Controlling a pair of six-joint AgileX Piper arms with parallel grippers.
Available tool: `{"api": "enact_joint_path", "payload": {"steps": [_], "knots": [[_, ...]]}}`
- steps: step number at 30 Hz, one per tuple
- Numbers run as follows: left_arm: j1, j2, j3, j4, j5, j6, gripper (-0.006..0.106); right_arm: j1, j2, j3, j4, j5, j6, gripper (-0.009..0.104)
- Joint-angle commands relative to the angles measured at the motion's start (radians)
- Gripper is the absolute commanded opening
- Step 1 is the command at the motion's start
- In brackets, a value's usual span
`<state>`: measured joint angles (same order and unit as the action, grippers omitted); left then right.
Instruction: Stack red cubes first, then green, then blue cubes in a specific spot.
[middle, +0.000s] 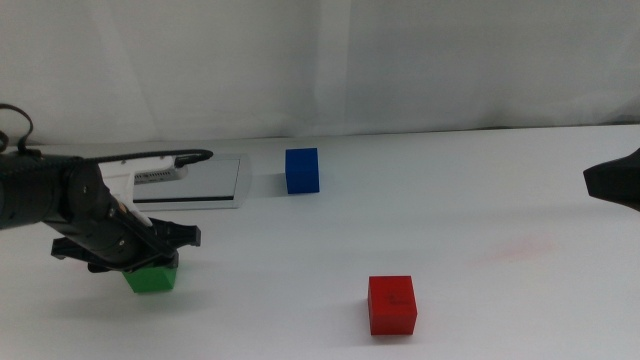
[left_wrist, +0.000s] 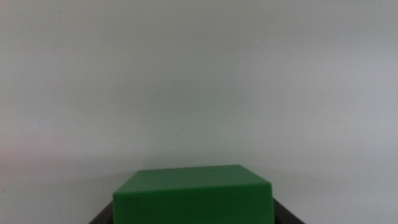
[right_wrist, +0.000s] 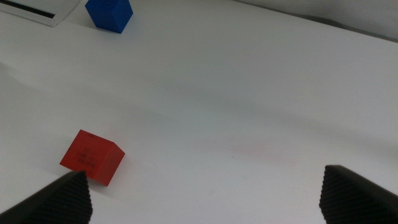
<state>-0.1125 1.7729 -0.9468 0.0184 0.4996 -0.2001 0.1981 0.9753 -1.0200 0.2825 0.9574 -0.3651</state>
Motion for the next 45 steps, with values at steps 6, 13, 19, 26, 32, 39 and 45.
{"api": "enact_joint_path", "payload": {"steps": [6,13,19,26,32,39,45], "knots": [[-0.048,-0.056,-0.146,-0.035,0.208,-0.008,-0.003,-0.006,-0.004,0.006,0.008,-0.007,-0.008,0.103],[-0.279,-0.17,-0.254,-0.018,0.371,-0.226,-0.003,-0.006,-0.004,0.006,0.008,-0.008,-0.002,0.103],[-0.515,-0.18,-0.306,0.028,0.42,-0.418,-0.003,-0.006,-0.004,0.006,0.02,-0.008,-0.002,0.103],[-0.759,-0.062,-0.463,0.168,0.509,-0.614,-0.003,-0.006,-0.004,0.006,0.026,-0.008,-0.002,0.103],[-0.816,0.062,-0.615,0.184,0.586,-0.642,-0.003,-0.006,-0.004,0.006,0.026,0.001,-0.009,0.103],[-0.824,0.117,-0.628,0.183,0.559,-0.708,-0.003,-0.006,-0.004,0.006,0.026,0.02,-0.009,0.103],[-0.843,0.143,-0.628,0.187,0.531,-0.741,-0.003,-0.006,-0.004,0.006,0.032,0.014,-0.009,0.103]]}}
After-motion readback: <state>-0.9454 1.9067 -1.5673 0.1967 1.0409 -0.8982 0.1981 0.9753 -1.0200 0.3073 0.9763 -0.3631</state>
